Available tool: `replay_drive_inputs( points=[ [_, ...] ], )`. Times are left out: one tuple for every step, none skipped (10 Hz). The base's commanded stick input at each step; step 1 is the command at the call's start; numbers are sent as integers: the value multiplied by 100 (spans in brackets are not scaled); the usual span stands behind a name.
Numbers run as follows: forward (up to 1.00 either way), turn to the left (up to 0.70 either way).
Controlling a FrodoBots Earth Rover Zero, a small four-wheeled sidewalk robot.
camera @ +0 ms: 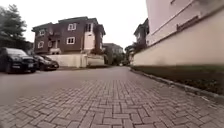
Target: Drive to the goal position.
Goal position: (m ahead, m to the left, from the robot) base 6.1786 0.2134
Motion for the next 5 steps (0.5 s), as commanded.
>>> replay_drive_inputs(
  points=[
    [70,0],
    [70,0],
    [70,0],
    [70,0],
    [70,0]
  ],
)
